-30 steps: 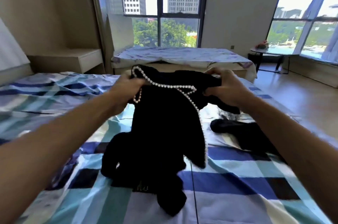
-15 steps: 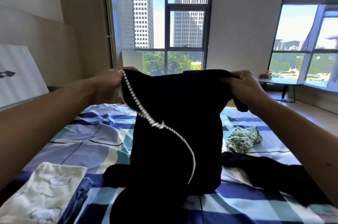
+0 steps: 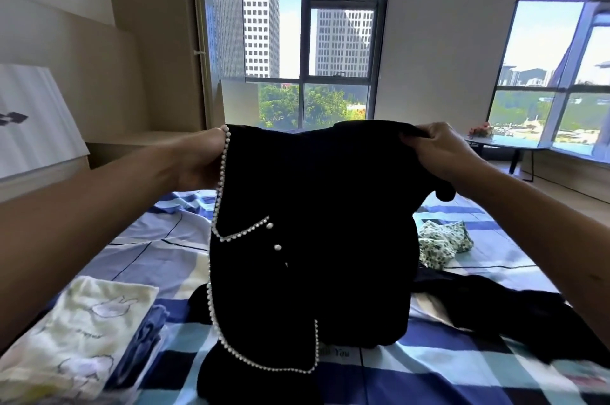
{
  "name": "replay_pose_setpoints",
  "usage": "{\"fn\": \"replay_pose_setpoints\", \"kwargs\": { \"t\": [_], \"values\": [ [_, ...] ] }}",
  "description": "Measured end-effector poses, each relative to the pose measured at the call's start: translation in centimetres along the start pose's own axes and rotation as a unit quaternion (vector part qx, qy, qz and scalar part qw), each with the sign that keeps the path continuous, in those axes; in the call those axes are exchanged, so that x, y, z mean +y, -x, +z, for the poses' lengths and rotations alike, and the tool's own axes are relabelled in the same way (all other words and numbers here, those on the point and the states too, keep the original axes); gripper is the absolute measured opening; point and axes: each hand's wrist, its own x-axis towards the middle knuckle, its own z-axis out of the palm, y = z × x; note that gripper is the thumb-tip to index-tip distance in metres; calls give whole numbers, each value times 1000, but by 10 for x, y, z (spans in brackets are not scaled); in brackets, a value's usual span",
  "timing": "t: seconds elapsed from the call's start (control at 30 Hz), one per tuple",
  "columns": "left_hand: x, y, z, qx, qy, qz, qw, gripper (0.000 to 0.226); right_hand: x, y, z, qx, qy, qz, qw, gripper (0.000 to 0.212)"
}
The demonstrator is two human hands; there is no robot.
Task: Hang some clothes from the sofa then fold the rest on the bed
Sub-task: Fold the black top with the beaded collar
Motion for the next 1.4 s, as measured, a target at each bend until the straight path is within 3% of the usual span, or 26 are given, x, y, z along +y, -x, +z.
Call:
{"fn": "replay_pose_setpoints", "kwargs": {
  "t": [0.07,0.13,0.23,0.27,0.33,0.43,0.5,0.57,0.63,0.7,0.77,0.87,0.97,1.07,1.13,1.23,1.33,1.4],
  "values": [
    [10,16,23,-63,-7,26,998,12,3,-1,5,8,71,13,997,28],
    [18,24,43,-98,-3,40,994,12,1,4,13,-31,150,-9,988,14],
    [22,22,67,-98,-21,22,995,25,-14,24,48,-183,84,-93,975,82],
    [21,23,78,-99,-44,16,994,27,-21,32,65,-213,51,-115,969,91],
    [15,27,92,-96,-86,29,991,27,-21,35,97,-222,-5,-132,966,77],
    [0,21,97,-8,-74,59,995,17,-19,32,119,-164,-96,-92,977,23],
    [-21,24,91,48,-69,74,994,42,-17,30,115,-115,-139,-25,983,16],
    [-56,43,91,55,-108,57,991,71,-17,26,106,-95,-205,58,972,6],
    [-106,63,100,15,-171,44,984,74,-22,23,94,-89,-288,127,945,11],
    [-154,65,109,5,-232,67,970,45,-28,17,83,-66,-334,154,928,13],
    [-178,58,111,58,-265,76,959,13,-29,10,73,-37,-353,160,921,18],
    [-176,43,98,132,-190,40,972,38,-15,1,54,-27,-348,129,928,27],
    [-149,31,68,186,-205,60,959,35,13,-1,32,-17,-301,114,947,19],
    [-106,28,50,222,-181,67,956,36,46,7,22,-46,-257,140,955,35],
    [-79,31,52,185,-110,39,976,26,67,15,29,-46,-240,173,954,41],
    [-56,35,53,109,19,-10,994,24,92,28,41,-44,-188,225,955,26],
    [-50,42,56,53,87,-44,994,28,112,43,59,-47,-185,318,929,18],
    [-57,45,60,39,121,-70,989,41,120,54,77,-28,-248,356,900,16]
  ]
}}
